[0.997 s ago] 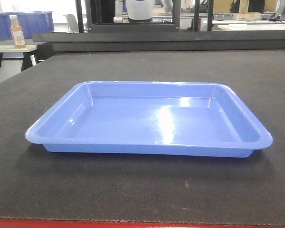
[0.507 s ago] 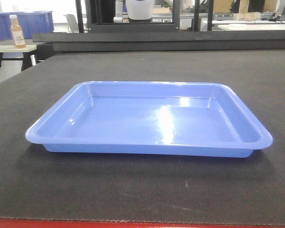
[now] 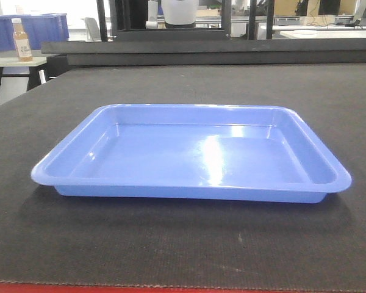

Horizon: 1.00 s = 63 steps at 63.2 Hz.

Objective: Grab blue tray and place on right shelf
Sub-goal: 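Lower both grippers toward the opposite short edges of the blue tray, then close both grippers on the tray's opposite rims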

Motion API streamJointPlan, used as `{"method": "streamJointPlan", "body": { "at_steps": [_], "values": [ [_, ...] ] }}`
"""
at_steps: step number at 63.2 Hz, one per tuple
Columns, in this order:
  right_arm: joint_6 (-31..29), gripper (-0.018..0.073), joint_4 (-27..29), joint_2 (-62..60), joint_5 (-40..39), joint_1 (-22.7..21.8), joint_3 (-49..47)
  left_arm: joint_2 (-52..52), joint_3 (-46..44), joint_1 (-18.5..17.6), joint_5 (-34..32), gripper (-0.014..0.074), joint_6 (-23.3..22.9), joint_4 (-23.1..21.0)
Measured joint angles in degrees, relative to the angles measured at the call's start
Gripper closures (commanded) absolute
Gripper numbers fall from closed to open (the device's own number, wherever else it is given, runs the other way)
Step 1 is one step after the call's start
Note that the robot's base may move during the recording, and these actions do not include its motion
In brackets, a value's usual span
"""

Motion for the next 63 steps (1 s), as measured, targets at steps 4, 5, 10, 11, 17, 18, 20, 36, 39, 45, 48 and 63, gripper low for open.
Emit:
{"method": "streamJointPlan", "body": {
  "at_steps": [4, 5, 10, 11, 17, 18, 20, 36, 39, 45, 48, 63],
  "values": [
    [0.0, 0.0441, 0.0, 0.0, 3.4, 0.0, -6.2, 3.4, -8.1, 0.0, 7.2, 0.0617, 0.0, 2.3],
    [0.0, 0.0414, 0.0, 0.2, 4.5, 0.0, -7.8, 4.5, -10.5, 0.0, 9.3, 0.0601, 0.0, 2.6],
    [0.0, 0.0267, 0.0, 2.0, 8.0, 0.0, -12.8, 9.8, -18.8, 0.0, 17.4, 0.0503, 0.0, 3.5],
    [0.0, 0.0225, 0.0, 2.7, 8.5, 0.0, -13.7, 11.3, -20.6, 0.0, 19.2, 0.0472, 0.0, 3.4],
    [0.0, 0.003, 0.0, 6.7, 9.3, 0.0, -16.1, 17.9, -26.9, 0.0, 25.5, 0.03, 0.0, 3.6],
    [0.0, 0.001, 0.0, 8.1, 9.3, 0.0, -16.2, 19.8, -27.7, 0.0, 26.5, 0.0279, 0.0, 3.6],
    [0.0, -0.0033, 0.0, 9.5, 9.4, 0.0, -16.4, 21.5, -28.6, 0.0, 27.3, 0.0237, 0.0, 3.2],
    [0.0, -0.0066, 0.1, 23.3, 16.1, 1.4, -24.0, 34.6, -34.2, -5.3, 28.4, 0.0207, 0.0, -0.9],
    [0.0, -0.0066, 1.0, 26.4, 18.7, 2.8, -27.3, 37.1, -35.8, -7.1, 29.3, 0.0207, 0.0, -1.7],
    [0.0, -0.0066, 3.5, 33.1, 23.9, 6.4, -33.6, 42.5, -38.6, -10.2, 31.1, 0.0207, 0.0, -2.2],
    [0.0, -0.0066, 4.6, 36.7, 26.6, 8.6, -37.1, 45.3, -40.4, -12.0, 32.0, 0.0207, 0.0, -2.3],
    [0.0, -0.0064, 5.6, 55.4, 37.2, 20.2, -50.6, 60.5, -48.9, -19.0, 35.0, 0.0207, 0.1, -2.2]
  ]
}}
